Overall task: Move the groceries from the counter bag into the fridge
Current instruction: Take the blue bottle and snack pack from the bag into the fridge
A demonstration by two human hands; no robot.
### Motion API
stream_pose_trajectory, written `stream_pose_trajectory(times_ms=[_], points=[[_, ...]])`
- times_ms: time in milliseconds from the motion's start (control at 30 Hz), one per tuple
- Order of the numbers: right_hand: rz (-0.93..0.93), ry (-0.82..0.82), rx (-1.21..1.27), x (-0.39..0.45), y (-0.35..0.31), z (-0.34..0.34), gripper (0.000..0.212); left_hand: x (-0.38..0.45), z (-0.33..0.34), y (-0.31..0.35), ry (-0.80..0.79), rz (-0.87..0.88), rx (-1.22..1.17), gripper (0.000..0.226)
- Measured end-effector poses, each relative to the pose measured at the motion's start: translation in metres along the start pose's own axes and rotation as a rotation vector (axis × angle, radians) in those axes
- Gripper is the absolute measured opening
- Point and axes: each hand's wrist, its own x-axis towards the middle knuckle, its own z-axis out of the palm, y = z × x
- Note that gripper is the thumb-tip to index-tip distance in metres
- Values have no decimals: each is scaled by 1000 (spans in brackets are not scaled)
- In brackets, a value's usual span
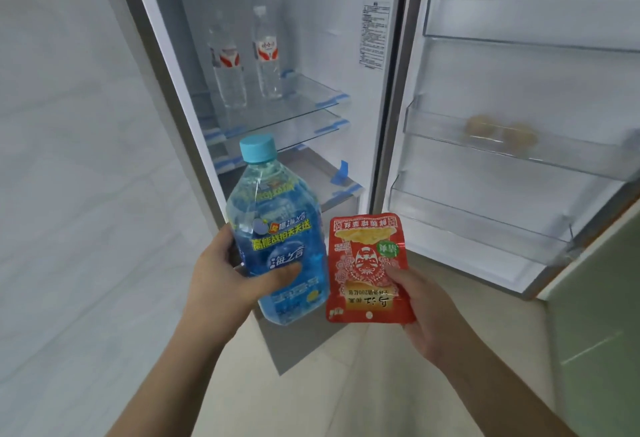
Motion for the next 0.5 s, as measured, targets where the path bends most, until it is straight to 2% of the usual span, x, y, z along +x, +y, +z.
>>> stream_pose_trajectory(times_ms=[67, 167, 367, 500], points=[[4, -1, -13, 21, -7, 0, 25, 17, 8, -4, 10, -13, 5, 62], [29, -20, -13, 53, -16, -2, 26, 41, 23, -8, 36, -23, 27, 70], [64, -119, -26, 126, -47, -14, 30, 87, 55, -12, 118, -40, 68, 71], [81, -160, -21, 169, -76, -21, 24, 120, 73, -9, 187, -64, 81, 72]])
